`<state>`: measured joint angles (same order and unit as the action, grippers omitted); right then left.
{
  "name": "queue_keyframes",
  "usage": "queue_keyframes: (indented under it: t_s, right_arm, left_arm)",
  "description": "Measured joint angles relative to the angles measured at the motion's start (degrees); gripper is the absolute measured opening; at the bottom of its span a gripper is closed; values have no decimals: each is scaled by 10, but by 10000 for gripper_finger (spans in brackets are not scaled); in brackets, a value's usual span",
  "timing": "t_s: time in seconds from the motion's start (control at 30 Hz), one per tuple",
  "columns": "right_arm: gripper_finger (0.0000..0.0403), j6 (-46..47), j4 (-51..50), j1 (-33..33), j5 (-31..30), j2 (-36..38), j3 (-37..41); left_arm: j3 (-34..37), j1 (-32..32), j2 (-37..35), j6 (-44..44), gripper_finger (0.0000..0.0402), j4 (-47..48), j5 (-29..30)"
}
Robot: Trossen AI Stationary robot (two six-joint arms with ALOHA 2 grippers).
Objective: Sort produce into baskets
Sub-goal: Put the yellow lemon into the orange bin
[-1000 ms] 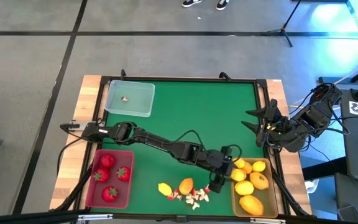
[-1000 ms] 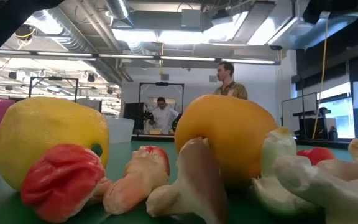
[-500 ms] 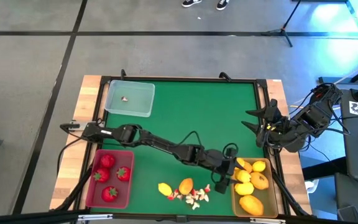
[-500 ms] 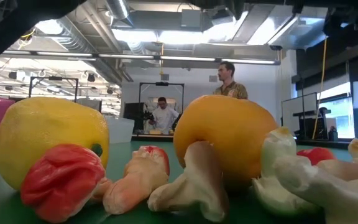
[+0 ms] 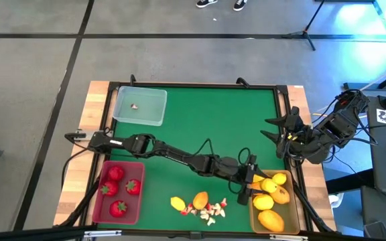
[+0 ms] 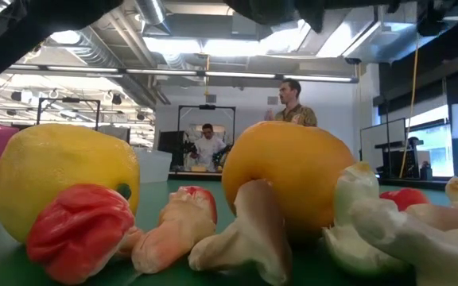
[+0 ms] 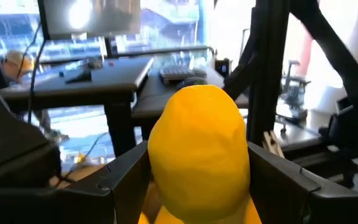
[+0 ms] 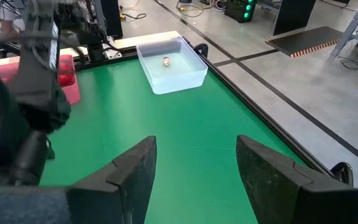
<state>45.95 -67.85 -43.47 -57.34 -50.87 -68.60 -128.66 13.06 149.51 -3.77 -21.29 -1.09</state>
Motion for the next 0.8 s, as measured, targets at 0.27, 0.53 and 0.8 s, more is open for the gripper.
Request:
queue_keyframes:
  t_s: [0.27,0.53,0.8]
  right_arm:
    - [221,0,1,0,-5,0,0]
    - [221,0,0,0,-5,0,0]
    - [221,0,0,0,-5,0,0]
  left_arm:
    - [-56,1,68,19,239,-38,1]
    - [-59,-4,69,14,239,-51,22]
    - [-59,-4,69,12,243,-21,14]
